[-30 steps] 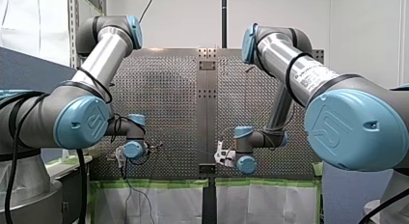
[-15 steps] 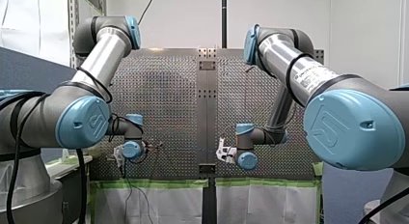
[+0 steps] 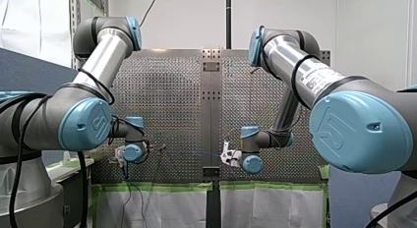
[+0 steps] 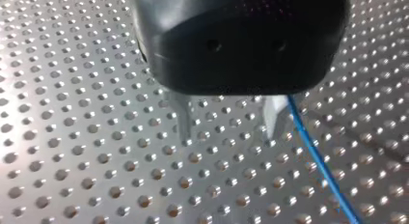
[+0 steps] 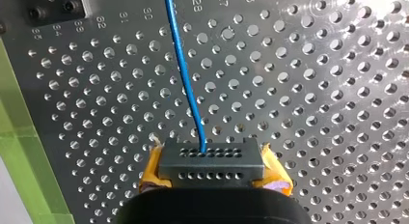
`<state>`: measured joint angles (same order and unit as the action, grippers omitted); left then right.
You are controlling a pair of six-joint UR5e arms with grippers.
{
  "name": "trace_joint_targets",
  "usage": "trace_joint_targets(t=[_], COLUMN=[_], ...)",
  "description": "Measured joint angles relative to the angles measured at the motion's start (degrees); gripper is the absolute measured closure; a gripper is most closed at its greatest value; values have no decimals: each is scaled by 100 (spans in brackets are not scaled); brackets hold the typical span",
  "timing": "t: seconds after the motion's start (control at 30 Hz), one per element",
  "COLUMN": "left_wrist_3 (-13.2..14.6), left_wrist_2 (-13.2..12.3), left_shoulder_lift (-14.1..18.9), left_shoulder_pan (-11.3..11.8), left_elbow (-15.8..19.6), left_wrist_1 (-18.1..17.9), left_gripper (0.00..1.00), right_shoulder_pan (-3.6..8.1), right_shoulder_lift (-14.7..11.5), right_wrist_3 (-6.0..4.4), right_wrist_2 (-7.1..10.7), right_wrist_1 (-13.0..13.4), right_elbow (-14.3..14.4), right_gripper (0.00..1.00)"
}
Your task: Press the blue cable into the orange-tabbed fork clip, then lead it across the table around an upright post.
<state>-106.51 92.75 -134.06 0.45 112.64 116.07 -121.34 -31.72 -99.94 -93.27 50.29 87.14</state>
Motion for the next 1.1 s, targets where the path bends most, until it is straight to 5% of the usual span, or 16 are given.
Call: trace_joint_targets(t=[0.13, 0.4, 0.67, 0.87, 1.1], left_wrist_3=[124, 583, 1011, 1052, 1046], left_wrist_2=[-50, 275, 116, -3, -239], left_shoulder_lift=[0, 0, 0, 3, 8], left_shoulder_pan=[22, -20, -94, -110, -85], left_elbow=[0, 14, 302, 485, 654], left_wrist_1=[213, 698, 1200, 1516, 1470], left_gripper=[0, 0, 0, 0, 0], right_shoulder_pan=[0, -1, 5, 8, 9], right_shoulder_lift=[7, 14, 17, 19, 20], right_wrist_3=[0, 0, 1, 1, 5], right_wrist_2=[1, 1, 0, 0, 7], right_wrist_1=[0, 0, 0, -8, -30], right_elbow=[1, 1, 2, 0, 1], right_gripper=[100, 100, 100, 100, 100])
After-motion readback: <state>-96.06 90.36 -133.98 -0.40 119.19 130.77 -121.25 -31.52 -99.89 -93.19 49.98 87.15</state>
